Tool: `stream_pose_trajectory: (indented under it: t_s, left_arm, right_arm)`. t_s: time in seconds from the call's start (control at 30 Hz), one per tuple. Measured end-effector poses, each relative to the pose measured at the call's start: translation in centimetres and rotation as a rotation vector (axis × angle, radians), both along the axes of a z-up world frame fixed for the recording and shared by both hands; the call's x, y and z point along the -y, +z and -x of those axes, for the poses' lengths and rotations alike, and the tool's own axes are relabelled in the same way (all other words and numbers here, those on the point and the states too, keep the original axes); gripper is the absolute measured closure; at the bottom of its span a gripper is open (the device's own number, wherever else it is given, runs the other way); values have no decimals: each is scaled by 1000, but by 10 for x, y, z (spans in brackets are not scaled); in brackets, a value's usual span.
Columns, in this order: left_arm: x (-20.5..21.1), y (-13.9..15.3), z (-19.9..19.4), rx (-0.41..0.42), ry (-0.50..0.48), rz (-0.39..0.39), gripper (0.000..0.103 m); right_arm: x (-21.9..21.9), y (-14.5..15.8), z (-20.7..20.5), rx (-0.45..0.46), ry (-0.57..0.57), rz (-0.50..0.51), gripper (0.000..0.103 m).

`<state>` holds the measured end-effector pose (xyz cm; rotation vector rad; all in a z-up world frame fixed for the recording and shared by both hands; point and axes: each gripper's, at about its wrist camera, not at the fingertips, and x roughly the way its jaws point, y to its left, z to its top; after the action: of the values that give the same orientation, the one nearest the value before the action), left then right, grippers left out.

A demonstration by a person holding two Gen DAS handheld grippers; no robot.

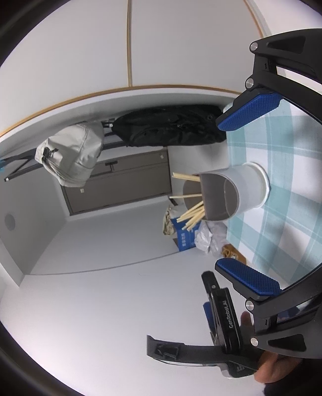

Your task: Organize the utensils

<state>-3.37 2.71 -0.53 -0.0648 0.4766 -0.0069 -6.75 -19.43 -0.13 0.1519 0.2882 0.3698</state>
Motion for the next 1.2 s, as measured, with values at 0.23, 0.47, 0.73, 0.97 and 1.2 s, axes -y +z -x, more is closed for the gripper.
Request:
stream_pose_trajectory:
  t_s: [0.23,0.47,0.73,0.97,1.2]
  left_arm:
    - [1,-4,2,3,-18,-3,10]
    - [-2,-4,2,10,-4,-4,10]
    - [1,-7,3,3,4,-17,10]
    - [0,-6,4,12,14,-19,10]
    - [0,-9,0,1,43,-39,9]
  right_arm:
    - [1,-5,-2,-19,-3,-3,0]
    - [4,-3,3,-19,-12,-15,0]
    - [4,-4,5,-15,-14,-3,0]
    - [2,-5,4,-21,-19,16,0]
    - [4,-7,2,-33,-26,7,0]
